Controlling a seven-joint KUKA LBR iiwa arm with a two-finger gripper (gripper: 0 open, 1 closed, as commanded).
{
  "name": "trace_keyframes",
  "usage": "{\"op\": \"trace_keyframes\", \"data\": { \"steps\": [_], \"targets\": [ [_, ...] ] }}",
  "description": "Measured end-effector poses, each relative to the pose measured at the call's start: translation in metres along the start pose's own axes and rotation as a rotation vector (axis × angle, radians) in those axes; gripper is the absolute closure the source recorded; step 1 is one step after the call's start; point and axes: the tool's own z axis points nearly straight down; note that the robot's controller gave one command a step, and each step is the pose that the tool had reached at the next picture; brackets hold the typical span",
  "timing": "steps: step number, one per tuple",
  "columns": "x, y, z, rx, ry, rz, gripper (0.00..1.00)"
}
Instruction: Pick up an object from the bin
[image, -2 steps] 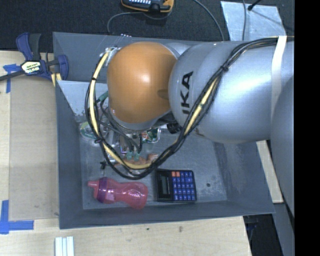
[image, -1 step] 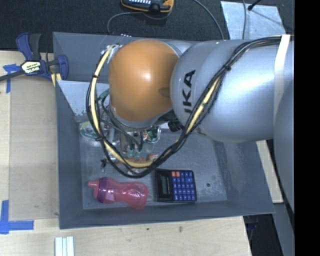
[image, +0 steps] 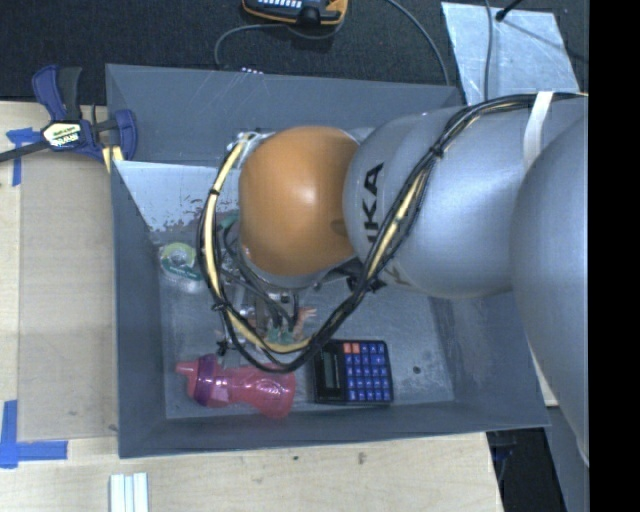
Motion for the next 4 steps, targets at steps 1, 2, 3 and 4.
{"op": "trace_keyframes", "data": {
  "steps": [1, 2, 3, 4],
  "targets": [
    [0.013, -0.015, 0.058, 0.002, 0.001, -0.118, 0.0],
    [0.019, -0.021, 0.08, 0.0, 0.001, -0.214, 0.0],
    [0.024, -0.034, 0.103, -0.003, 0.001, 0.009, 0.0],
    [0.015, -0.063, 0.119, 0.0, -0.001, -0.155, 1.0]
  ]
}}
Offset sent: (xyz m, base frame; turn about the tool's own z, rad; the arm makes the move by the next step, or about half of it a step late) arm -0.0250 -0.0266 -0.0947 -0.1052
